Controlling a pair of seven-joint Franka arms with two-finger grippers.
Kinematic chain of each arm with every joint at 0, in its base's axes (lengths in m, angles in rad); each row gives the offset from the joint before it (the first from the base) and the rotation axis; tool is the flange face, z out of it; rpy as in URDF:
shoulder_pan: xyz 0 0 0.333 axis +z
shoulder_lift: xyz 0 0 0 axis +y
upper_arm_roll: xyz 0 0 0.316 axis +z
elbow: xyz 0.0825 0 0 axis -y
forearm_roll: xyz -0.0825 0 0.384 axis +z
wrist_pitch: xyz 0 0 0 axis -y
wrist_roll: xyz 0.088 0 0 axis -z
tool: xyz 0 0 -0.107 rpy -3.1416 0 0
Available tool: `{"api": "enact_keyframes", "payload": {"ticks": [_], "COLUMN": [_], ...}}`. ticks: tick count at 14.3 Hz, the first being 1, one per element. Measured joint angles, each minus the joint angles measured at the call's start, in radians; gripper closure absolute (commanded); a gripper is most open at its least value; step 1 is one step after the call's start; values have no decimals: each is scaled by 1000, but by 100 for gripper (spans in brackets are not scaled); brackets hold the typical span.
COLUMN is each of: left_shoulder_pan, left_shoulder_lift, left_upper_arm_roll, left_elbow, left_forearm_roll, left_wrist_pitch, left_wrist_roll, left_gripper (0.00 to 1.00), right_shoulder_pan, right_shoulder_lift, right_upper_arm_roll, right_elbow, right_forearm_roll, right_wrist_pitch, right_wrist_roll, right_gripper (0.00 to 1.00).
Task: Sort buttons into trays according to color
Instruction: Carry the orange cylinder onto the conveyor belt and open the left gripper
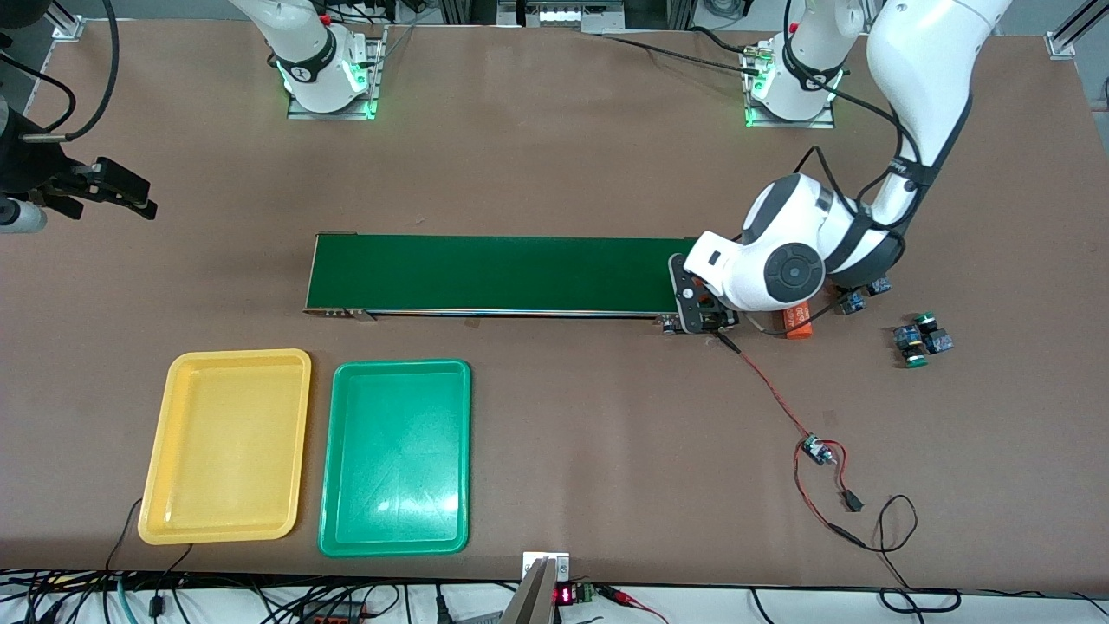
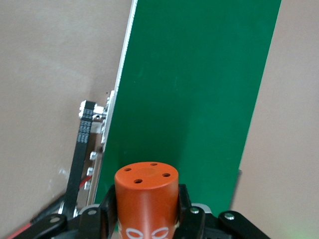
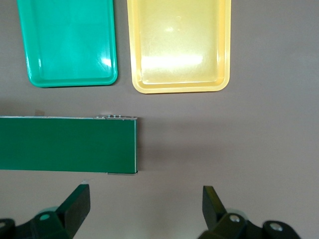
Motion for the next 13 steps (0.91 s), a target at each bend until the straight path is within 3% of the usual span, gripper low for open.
{"api": "enact_keyframes", "payload": {"ticks": [1, 2, 3, 9, 13], "left_shoulder_pan": [-7, -18, -40, -45, 42], "left_shoulder_lift": [3, 3, 3, -8, -46], "left_upper_arm_roll": [-1, -3, -6, -5, 4], "left_elbow": [-8, -12, -12, -1, 46], "left_forearm_roll": [25, 39, 50, 53, 53], "left_wrist_pitch": [12, 16, 18, 2, -110], "left_wrist_roll": [9, 11, 12, 7, -119], "left_gripper": [78, 27, 0, 0, 0], "right_shoulder_pan": [-1, -2, -3, -10, -38], "right_shoulder_lift": [0, 0, 0, 4, 19], "right_upper_arm_roll": [-1, -3, -6, -11, -15], "right_elbow": [0, 0, 2, 3, 3], "right_forearm_roll": [0, 0, 0, 0, 0], "right_wrist_pitch": [0, 0, 1, 1, 36], "right_wrist_roll": [0, 0, 0, 0, -2], "right_gripper": [0, 0, 0, 0, 0]}}
